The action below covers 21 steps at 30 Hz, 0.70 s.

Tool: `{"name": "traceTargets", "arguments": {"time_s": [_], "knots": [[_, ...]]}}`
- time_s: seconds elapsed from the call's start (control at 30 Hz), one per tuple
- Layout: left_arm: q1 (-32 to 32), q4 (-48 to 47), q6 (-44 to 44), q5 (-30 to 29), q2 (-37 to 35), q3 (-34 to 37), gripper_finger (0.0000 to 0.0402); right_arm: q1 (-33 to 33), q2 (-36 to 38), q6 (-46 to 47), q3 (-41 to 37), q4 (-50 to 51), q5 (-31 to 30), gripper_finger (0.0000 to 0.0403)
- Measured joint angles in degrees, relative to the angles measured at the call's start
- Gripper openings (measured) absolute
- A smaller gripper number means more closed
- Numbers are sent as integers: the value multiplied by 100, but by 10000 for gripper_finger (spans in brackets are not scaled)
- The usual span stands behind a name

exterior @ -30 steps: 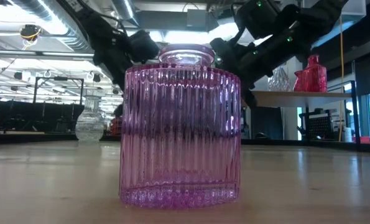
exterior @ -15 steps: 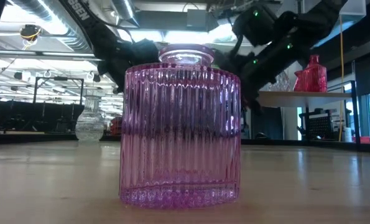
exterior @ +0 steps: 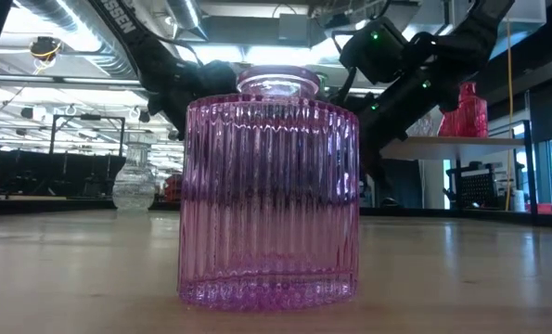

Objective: Sort vases onto shelf
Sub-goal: Put the green vase on the shelf aligned with the other green vases

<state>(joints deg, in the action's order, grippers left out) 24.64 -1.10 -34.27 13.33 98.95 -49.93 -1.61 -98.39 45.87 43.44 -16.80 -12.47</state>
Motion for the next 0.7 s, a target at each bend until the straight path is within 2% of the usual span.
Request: {"name": "traceTargets", "arguments": {"time_s": [0.2,0.47,0.7], "knots": [[-57,519,-358,250,305,-2,0,-129,-66,57,11,15,58,72],[-223,335,-445,77,396,-2,0,-192,-72,170,15,19,175,72],[-217,569,-456,333,399,4,0,-188,-72,168,15,72,246,72]]}}
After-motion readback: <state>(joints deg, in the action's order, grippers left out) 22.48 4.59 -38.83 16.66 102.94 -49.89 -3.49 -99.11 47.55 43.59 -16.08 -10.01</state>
